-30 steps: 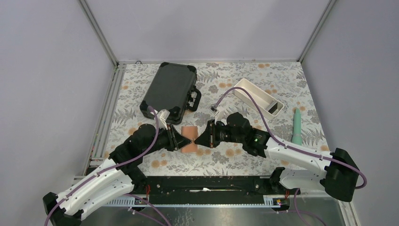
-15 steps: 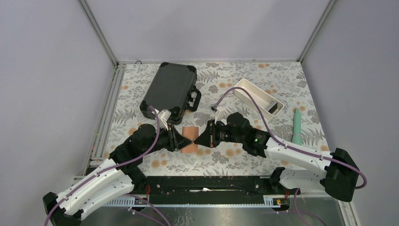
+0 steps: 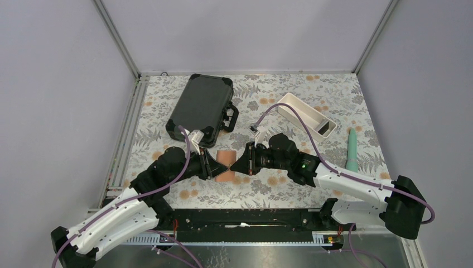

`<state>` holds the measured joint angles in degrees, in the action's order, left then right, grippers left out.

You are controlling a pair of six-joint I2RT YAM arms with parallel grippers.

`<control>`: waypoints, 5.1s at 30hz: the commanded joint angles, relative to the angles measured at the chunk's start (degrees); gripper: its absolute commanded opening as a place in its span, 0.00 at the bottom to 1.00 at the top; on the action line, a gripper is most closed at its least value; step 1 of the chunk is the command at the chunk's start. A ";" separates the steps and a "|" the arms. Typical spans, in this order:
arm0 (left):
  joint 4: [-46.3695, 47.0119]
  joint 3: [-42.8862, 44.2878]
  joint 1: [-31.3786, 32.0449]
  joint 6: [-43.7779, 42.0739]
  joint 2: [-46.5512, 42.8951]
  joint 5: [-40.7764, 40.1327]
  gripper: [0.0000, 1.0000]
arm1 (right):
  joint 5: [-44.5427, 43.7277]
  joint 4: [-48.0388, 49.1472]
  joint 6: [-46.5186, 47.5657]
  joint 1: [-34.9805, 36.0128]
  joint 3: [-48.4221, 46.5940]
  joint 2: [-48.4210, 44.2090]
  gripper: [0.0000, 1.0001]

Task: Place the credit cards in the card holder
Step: Close the card holder.

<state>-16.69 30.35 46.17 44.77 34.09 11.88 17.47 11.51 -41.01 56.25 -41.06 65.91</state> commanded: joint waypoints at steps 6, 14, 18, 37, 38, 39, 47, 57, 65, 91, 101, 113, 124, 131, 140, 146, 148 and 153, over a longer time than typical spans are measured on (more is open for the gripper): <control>6.27 0.72 1.73 -0.17 -0.71 3.02 0.00 | -4.87 2.30 -0.58 0.44 -1.51 -1.08 0.00; 5.97 0.07 1.81 1.06 -1.70 0.55 0.00 | -7.05 0.37 -1.28 0.45 -1.27 -1.56 0.00; 5.92 -0.01 1.81 1.02 -2.09 0.25 0.00 | -7.57 0.40 -1.59 0.49 -0.89 -1.82 0.00; 5.50 -0.48 1.90 1.35 -2.31 -1.29 0.00 | -3.91 -1.91 -0.88 0.45 -1.43 -0.29 0.00; 5.47 -0.47 1.93 1.37 -2.26 -1.31 0.00 | -3.94 -2.20 -0.79 0.44 -1.33 -0.51 0.00; 5.45 -0.47 1.92 1.37 -2.20 -1.31 0.00 | -3.94 -2.38 -0.77 0.46 -1.28 -0.70 0.00; 5.45 -0.36 1.94 1.54 -2.03 -0.80 0.00 | -3.72 -1.80 -0.91 0.50 -1.12 -0.70 0.00; 5.62 -0.38 2.07 1.46 -1.26 0.17 0.00 | -1.15 0.88 -1.02 0.62 -2.34 1.23 0.00; 6.01 -0.47 2.17 1.28 -0.58 0.77 0.00 | -1.14 1.08 -1.05 0.71 -2.26 1.38 0.00; 8.12 0.63 4.85 -2.76 2.70 4.08 0.00 | 0.18 0.07 -1.93 0.75 -5.37 5.57 0.00; 9.13 0.55 5.77 -2.17 2.99 2.39 0.00 | 0.48 1.83 -3.94 1.01 -5.11 7.65 0.00; 11.66 -0.85 5.76 -0.65 2.51 2.91 0.00 | -1.30 3.28 -6.34 2.93 -5.43 11.14 0.00; 14.58 -2.18 5.76 0.30 1.56 4.64 0.00 | -2.42 6.82 -8.23 4.55 -5.75 14.72 0.00; 15.71 -2.78 5.76 0.86 0.63 4.45 0.00 | -3.05 8.89 -9.86 5.23 -5.07 16.93 0.00; 20.41 -4.82 5.70 2.54 -0.50 7.29 0.00 | -3.51 13.14 -11.68 5.71 -3.41 18.37 0.00; 23.59 -5.44 5.73 2.98 -0.56 10.17 0.00 | -4.44 14.54 -12.77 6.06 -3.95 19.57 0.00; 24.71 -5.76 5.72 3.27 -0.59 10.83 0.00 | -4.52 14.72 -12.86 6.09 -4.31 19.98 0.00; 24.87 -6.11 5.70 3.29 -0.63 10.06 0.00 | -4.40 15.18 -13.14 6.34 -4.73 20.80 0.00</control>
<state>-19.77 20.84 50.06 43.44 35.68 7.44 15.53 12.53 -51.68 60.45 -43.09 84.77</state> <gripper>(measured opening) 0.218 0.017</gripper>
